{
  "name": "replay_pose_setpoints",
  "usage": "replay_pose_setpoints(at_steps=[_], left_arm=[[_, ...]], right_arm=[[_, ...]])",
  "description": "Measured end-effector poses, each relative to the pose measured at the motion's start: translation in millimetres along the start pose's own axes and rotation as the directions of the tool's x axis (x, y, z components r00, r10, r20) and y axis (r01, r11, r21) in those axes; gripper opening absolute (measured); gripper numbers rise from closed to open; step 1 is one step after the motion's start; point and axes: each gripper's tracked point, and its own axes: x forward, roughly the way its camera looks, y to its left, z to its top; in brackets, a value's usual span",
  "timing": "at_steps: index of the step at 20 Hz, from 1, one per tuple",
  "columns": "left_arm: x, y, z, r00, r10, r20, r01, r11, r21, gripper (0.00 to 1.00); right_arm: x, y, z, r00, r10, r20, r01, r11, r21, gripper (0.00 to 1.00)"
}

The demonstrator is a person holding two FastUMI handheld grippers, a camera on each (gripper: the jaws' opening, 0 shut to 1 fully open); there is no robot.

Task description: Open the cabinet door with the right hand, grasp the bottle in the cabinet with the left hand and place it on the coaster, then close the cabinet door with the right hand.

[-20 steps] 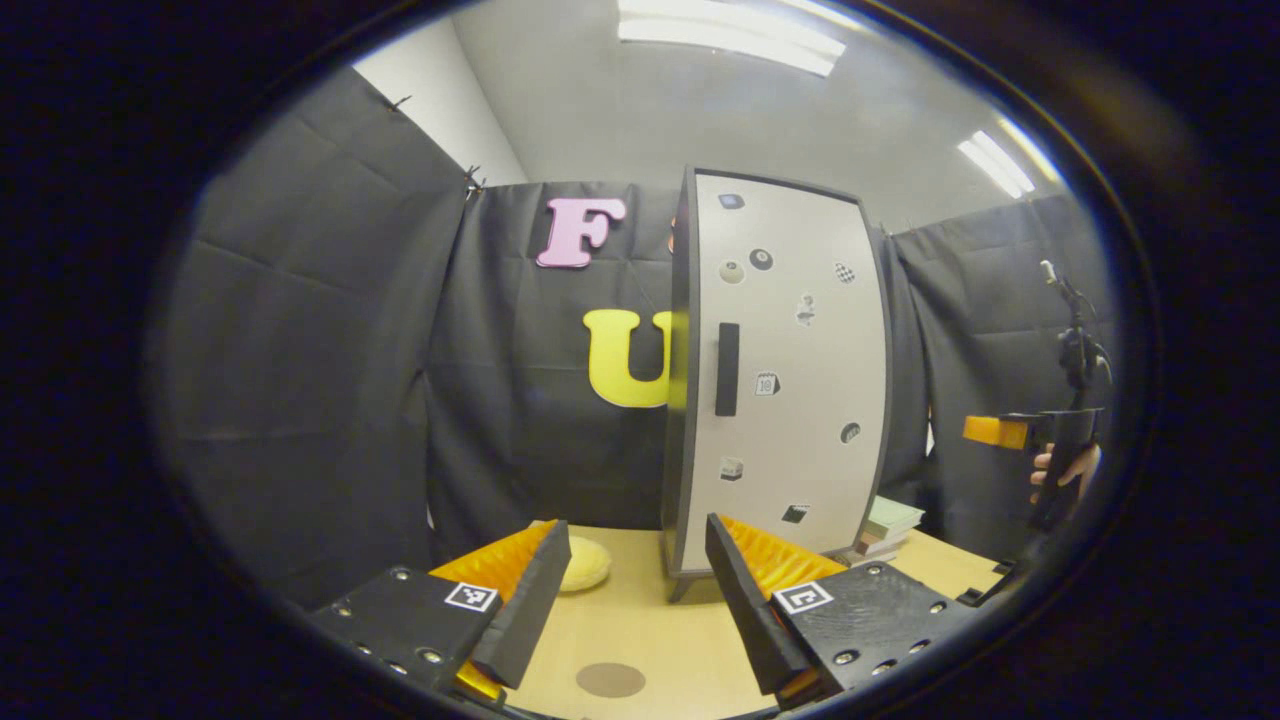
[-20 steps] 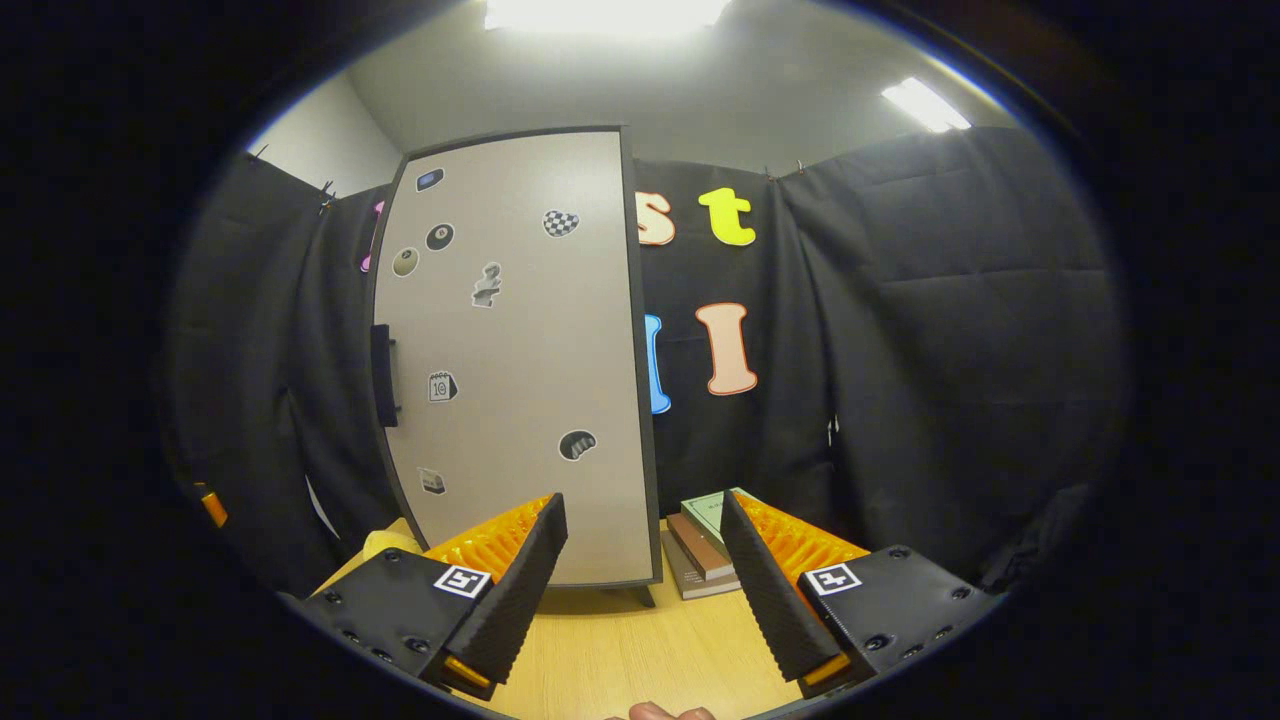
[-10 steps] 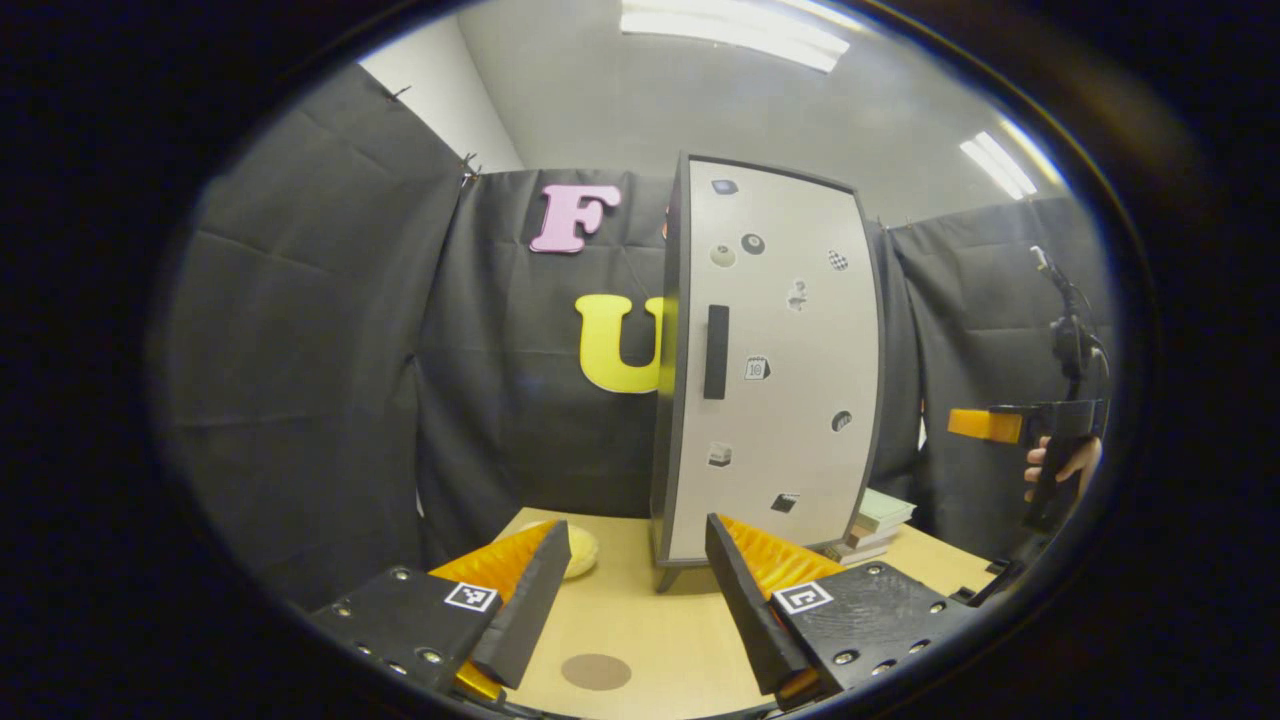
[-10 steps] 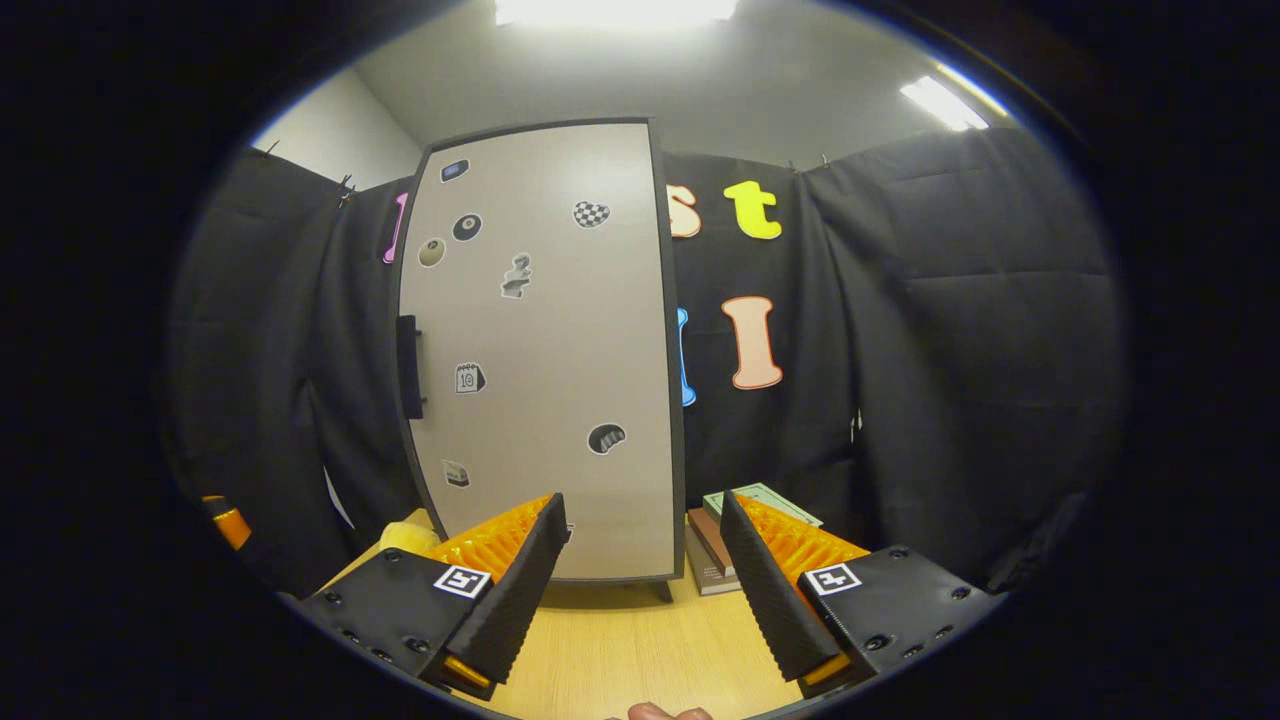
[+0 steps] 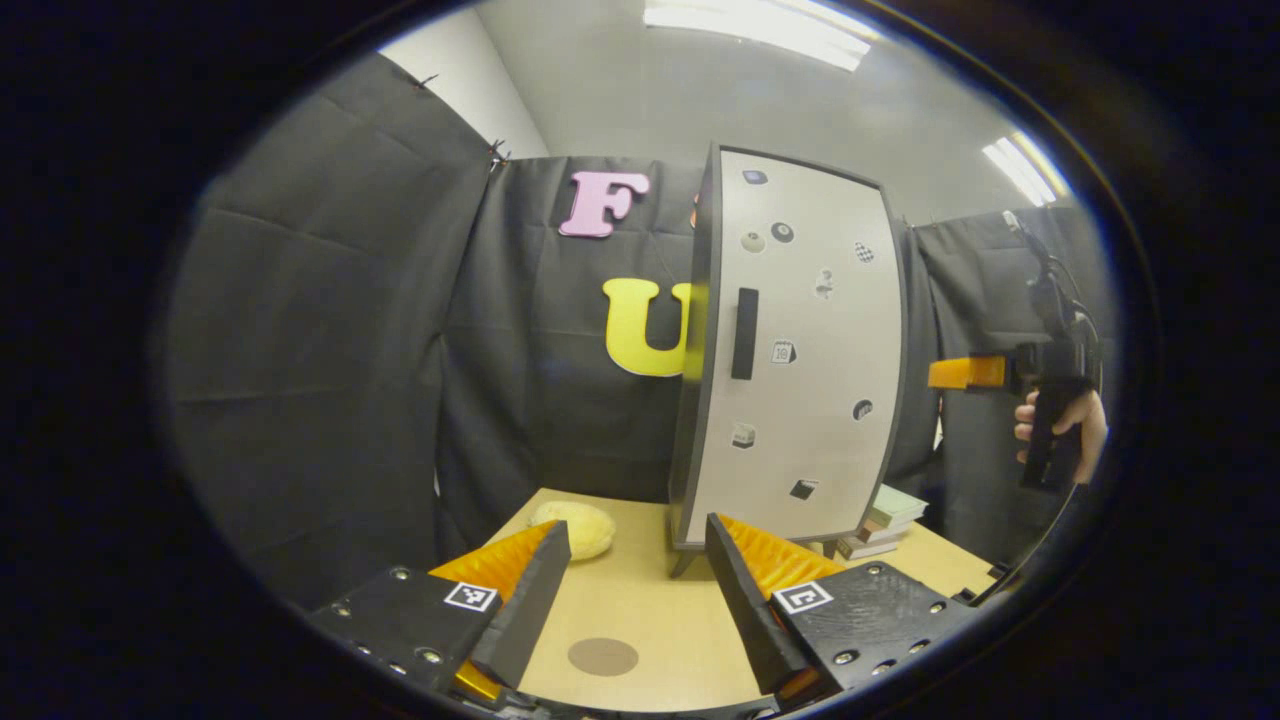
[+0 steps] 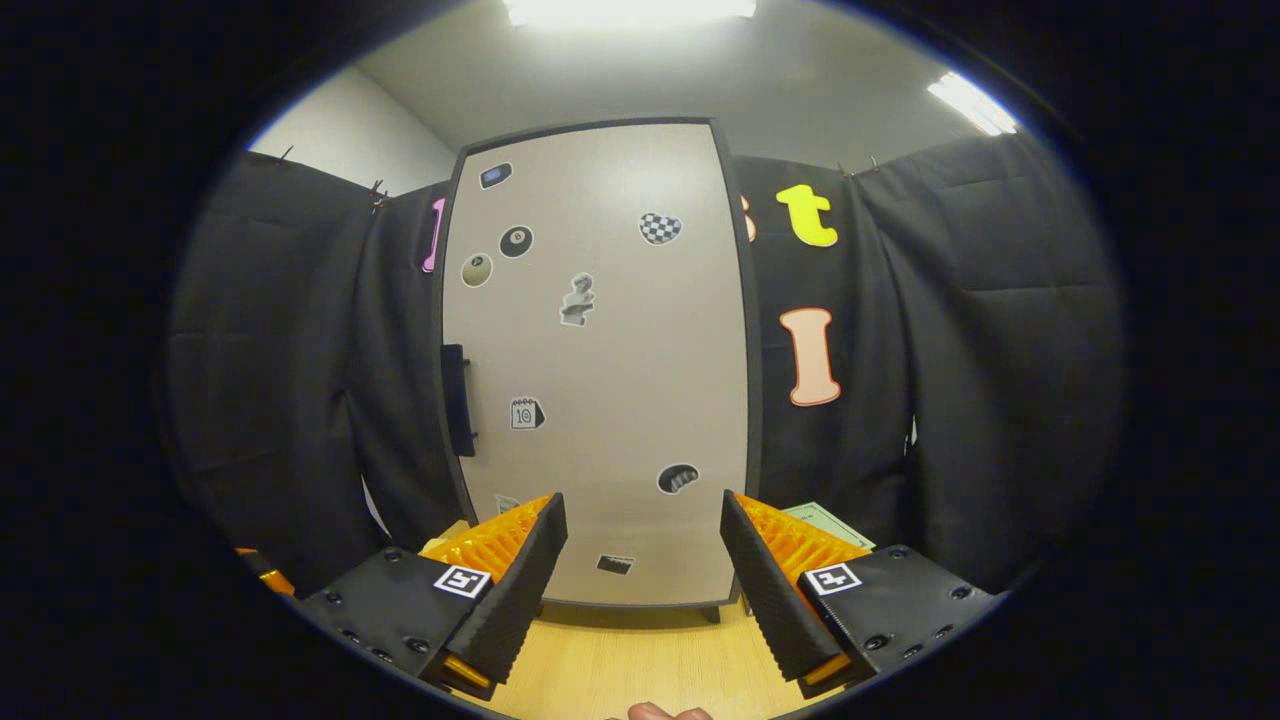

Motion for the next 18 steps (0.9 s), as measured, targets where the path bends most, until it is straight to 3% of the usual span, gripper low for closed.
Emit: replay_pose_setpoints(at_steps=[2, 9, 10, 18], left_arm=[[-5.1, 8.3, -6.1, 1.0, 0.02, -0.018, -0.02, 1.0, 0.004, 0.82], [-21.3, 36.9, -18.5, 0.996, 0.081, -0.044, -0.082, 0.997, -0.017, 0.82], [-22.2, 41.1, -20.0, 0.995, 0.091, -0.047, -0.092, 0.996, -0.021, 0.82], [-23.1, 72.2, -29.9, 0.985, 0.157, -0.07, -0.161, 0.986, -0.049, 0.82]], right_arm=[[13.3, 7.4, 20.0, 1.0, 0.008, 0.028, -0.007, 0.999, -0.038, 0.98], [65.3, 71.7, 70.6, 0.992, 0.084, 0.095, -0.082, 0.996, -0.027, 0.93], [70.2, 81.6, 73.6, 0.991, 0.094, 0.097, -0.093, 0.996, -0.016, 0.98], [117.7, 152.6, 78.4, 0.985, 0.147, 0.089, -0.142, 0.988, -0.057, 0.98]])
